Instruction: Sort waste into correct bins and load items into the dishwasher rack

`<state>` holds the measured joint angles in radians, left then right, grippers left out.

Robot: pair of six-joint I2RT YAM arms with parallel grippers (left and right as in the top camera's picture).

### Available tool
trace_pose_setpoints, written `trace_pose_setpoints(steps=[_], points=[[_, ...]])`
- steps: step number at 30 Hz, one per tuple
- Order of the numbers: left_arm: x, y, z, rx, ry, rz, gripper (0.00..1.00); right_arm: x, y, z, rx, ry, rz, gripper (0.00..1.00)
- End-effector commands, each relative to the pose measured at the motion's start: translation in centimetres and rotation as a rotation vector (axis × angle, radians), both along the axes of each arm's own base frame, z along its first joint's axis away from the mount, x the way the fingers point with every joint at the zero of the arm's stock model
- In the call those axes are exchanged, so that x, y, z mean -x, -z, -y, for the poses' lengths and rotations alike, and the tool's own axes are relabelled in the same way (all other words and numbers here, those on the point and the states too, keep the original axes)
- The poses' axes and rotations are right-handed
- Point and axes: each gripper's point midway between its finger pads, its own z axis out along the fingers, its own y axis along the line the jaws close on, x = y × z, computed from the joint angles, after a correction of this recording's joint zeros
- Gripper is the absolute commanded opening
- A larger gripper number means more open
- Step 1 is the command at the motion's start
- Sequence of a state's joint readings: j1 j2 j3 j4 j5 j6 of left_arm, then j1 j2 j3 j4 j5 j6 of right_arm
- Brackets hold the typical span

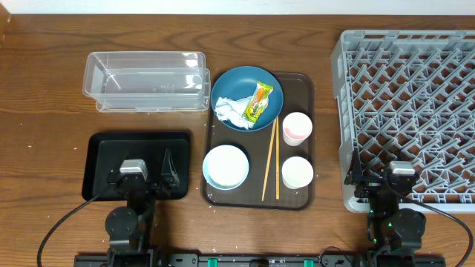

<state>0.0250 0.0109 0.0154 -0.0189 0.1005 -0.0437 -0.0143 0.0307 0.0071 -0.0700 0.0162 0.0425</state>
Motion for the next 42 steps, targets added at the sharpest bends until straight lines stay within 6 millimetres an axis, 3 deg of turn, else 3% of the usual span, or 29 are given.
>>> trace_pose_setpoints(steps=[1,42], points=[[0.11,1.43,0.16,-0.014,0.013,-0.046,0.97,0.02,0.04,-0.06,0.000,0.000,0.000,0.99],[0.03,2.30,0.16,-0.013,0.013,-0.085,0.97,0.01,0.04,-0.06,0.000,0.000,0.000,0.99]])
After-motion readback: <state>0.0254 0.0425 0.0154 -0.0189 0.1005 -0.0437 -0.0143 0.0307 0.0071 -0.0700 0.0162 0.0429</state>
